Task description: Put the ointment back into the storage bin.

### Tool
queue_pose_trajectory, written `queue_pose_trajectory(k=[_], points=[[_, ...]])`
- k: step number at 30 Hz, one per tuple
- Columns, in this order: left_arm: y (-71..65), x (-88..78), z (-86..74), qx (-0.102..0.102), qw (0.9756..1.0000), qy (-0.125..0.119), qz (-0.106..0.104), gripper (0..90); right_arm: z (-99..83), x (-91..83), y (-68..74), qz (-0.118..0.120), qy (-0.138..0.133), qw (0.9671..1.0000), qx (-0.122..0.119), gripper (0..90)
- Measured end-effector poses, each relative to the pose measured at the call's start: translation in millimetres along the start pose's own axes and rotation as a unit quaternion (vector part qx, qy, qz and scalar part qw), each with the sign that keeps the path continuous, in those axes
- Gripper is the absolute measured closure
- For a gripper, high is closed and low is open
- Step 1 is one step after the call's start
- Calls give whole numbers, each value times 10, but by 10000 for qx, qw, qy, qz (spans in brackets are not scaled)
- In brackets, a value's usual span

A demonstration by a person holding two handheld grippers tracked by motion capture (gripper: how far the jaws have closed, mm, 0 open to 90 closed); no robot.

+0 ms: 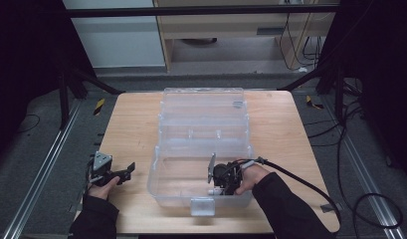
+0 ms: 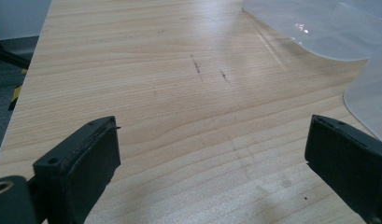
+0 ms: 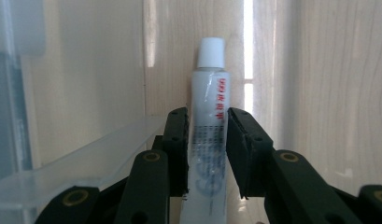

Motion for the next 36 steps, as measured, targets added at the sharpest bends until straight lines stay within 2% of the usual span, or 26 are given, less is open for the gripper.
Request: queue_pose_trajectory(k=[5, 6, 7, 12, 15, 18, 19, 20, 21, 22, 24, 27, 28, 29, 31, 32, 36], points=[[0, 0, 0, 1, 10000, -1, -1, 27, -10, -26, -8, -10, -102, 9999, -19, 685], [0, 0, 0, 2, 10000, -1, 0, 27, -12, -47, -2, -33, -144, 9999, 46, 683], [0, 0, 0, 2, 10000, -1, 0, 27, -22, -66, -10, -54, -235, 9997, -3, 678], [-1, -1, 0, 4, 10000, -4, 4, 27, -106, -233, -17, -269, -583, 9978, 146, 664], [-1, -1, 0, 1, 10000, -3, 8, 27, -174, -342, -19, -408, -877, 9948, 317, 633], [-1, 0, 0, 1, 10000, -1, 10, 27, -257, -459, -19, -599, -1256, 9885, 595, 568], [-1, 0, 0, 4, 10000, -1, 11, 27, -290, -502, -23, -702, -1452, 9842, 730, 567], [-2, 0, 0, 4, 10000, -2, 12, 27, -323, -534, -27, -746, -1616, 9811, 762, 555], [-2, 0, 0, 2, 10000, -1, 14, 27, -345, -559, -26, -778, -1700, 9789, 825, 520], [-1, 0, 0, -2, 10000, 0, 14, 27, -381, -593, -26, -865, -1838, 9744, 961, 514], [0, 0, 0, -7, 10000, -2, 10, 27, -441, -643, -19, -942, -2015, 9685, 1119, 486], [-1, 0, 0, -3, 10000, -2, 18, 27, -525, -707, -9, -1031, -2369, 9557, 1414, 447], [-1, 0, 0, -2, 10000, 0, 18, 27, -553, -723, -4, -1076, -2484, 9504, 1534, 441], [-1, 0, 0, -3, 10000, -1, 19, 27, -577, -736, 1, -1101, -2556, 9472, 1592, 428], [-1, 0, 0, -6, 10000, -2, 24, 27, -650, -767, 18, -1196, -2767, 9365, 1791, 400], [-1, 0, 0, -1, 10000, 0, 25, 27, -675, -774, 24, -1207, -2842, 9334, 1829, 389], [-3, 0, 0, 3, 10000, -1, 33, 27, -810, -811, 75, -1375, -3124, 9168, 2073, 297]])
Point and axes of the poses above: each handheld gripper's, and its own axes: x roughly forward along the jaws, z roughly out of its top, y roughly to its left, the point moved 2 cm from there along x, roughly forward along the jaws, and after that the axes turned 9 degrees about y, right-handed, at the moved point
